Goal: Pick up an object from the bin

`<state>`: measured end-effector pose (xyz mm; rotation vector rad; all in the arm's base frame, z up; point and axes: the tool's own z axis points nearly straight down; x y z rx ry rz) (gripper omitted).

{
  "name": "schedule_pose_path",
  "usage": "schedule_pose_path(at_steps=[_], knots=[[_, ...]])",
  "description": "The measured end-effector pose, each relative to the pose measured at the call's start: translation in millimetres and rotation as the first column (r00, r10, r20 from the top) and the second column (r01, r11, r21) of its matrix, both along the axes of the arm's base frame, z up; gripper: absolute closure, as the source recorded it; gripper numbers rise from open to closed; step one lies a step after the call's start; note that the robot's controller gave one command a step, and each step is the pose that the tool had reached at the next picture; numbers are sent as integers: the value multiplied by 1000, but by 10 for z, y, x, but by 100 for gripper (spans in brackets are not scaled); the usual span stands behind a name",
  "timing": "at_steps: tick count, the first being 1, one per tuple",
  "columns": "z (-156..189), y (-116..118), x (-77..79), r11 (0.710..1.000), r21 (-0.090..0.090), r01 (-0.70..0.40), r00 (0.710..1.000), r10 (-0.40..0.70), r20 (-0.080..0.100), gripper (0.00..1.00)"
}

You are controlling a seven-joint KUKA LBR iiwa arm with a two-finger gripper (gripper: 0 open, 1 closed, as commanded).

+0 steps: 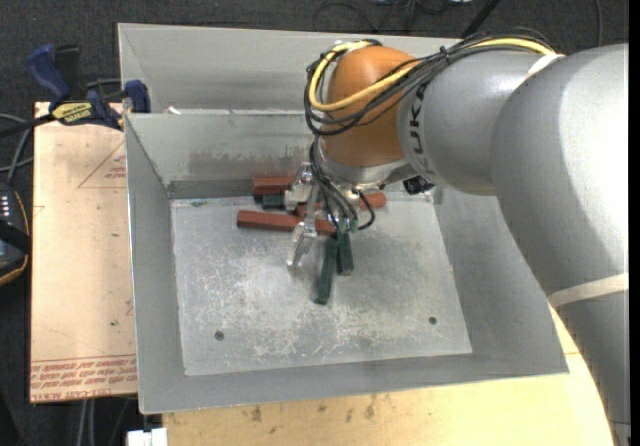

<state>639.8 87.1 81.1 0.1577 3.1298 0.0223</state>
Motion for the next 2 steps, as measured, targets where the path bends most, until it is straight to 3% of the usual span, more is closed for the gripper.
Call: schedule_pose_path(at_steps=[1, 2], knots=[[-15, -25, 12, 1000, -6, 6, 1000, -6, 15, 100], [-15, -25, 12, 1000, -6, 6, 1000, -6, 15, 100]])
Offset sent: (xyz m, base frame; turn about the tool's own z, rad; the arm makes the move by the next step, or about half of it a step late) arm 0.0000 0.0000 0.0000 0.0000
